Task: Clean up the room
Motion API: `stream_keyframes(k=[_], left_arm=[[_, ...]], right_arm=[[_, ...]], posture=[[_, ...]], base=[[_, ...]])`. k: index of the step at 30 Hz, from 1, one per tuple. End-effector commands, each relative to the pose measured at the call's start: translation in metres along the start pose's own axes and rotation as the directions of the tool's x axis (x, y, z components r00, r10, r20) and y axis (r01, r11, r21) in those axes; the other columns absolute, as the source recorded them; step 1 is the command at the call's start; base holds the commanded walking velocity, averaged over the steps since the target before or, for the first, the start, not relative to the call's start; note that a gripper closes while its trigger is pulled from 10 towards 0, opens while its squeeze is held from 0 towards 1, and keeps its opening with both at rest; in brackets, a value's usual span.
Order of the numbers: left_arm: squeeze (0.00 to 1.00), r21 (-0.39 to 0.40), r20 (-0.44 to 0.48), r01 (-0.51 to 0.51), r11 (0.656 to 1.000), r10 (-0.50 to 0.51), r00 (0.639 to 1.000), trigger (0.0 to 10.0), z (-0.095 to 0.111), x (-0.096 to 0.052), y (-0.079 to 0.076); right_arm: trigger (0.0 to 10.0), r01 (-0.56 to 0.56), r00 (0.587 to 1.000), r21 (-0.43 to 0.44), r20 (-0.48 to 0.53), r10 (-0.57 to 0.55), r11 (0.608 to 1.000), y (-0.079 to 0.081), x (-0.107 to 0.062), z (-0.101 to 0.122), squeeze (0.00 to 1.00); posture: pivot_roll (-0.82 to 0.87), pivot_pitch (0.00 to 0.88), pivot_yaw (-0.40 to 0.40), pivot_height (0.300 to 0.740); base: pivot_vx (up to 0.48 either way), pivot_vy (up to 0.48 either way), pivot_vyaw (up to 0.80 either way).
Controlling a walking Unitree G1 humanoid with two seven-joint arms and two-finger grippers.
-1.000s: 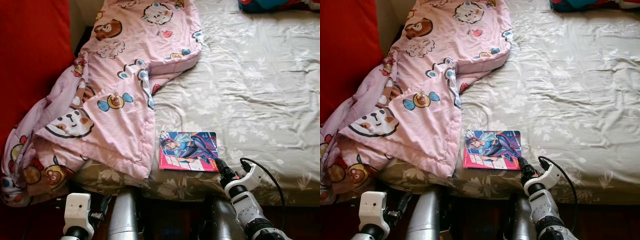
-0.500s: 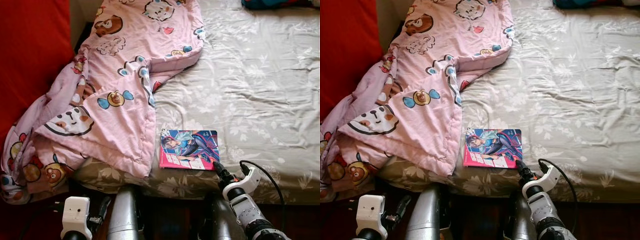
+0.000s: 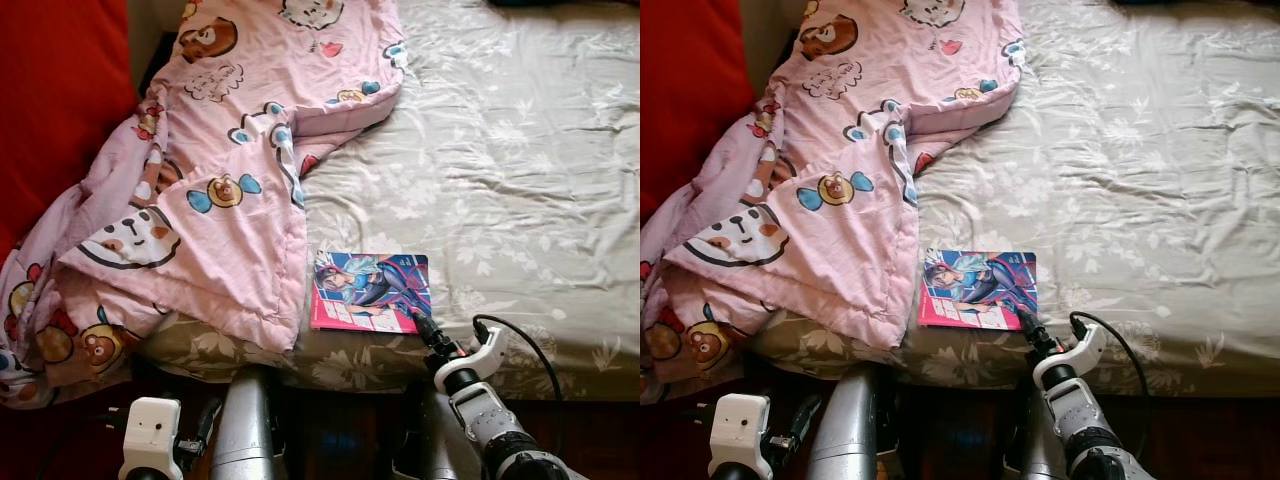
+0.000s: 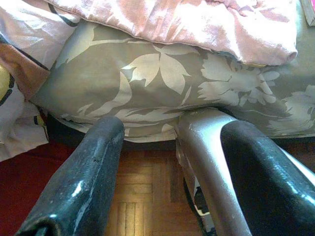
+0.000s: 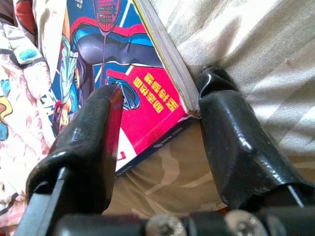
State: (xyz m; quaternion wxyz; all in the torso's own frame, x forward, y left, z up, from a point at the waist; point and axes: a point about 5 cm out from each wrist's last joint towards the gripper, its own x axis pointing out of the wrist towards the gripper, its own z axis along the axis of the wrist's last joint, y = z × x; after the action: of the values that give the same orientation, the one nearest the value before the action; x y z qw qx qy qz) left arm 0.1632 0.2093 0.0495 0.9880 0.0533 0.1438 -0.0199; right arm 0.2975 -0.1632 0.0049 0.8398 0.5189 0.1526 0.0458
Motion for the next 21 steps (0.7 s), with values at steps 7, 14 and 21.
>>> stream_keyframes(k=[7,14,21], left_arm=[[0.0,0.032,-0.03,0.011,0.999,-0.01,1.0,10.0,-0.003,-0.009,-0.003],[0.0,0.053,-0.018,0.013,0.999,-0.012,1.0,10.0,0.004,-0.007,0.001],[0.0,0.065,-0.006,0.009,0.998,-0.009,1.0,10.0,0.009,-0.007,0.004]], right_arm=[[10.0,0.073,0.997,0.141,0.01,-0.075,0.987,-0.012,-0.007,-0.011,0.0],[10.0,0.075,0.996,0.228,0.022,-0.082,0.971,-0.006,-0.002,-0.016,0.0],[10.0,0.043,0.998,0.21,-0.05,-0.033,0.977,0.006,0.004,-0.03,0.0]], posture=[[0.29,0.331,0.042,0.582],[0.31,0.329,0.053,0.582],[0.33,0.333,0.058,0.582]], base=[[0.0,0.0,0.0],[0.0,0.0,0.0],[0.0,0.0,0.0]])
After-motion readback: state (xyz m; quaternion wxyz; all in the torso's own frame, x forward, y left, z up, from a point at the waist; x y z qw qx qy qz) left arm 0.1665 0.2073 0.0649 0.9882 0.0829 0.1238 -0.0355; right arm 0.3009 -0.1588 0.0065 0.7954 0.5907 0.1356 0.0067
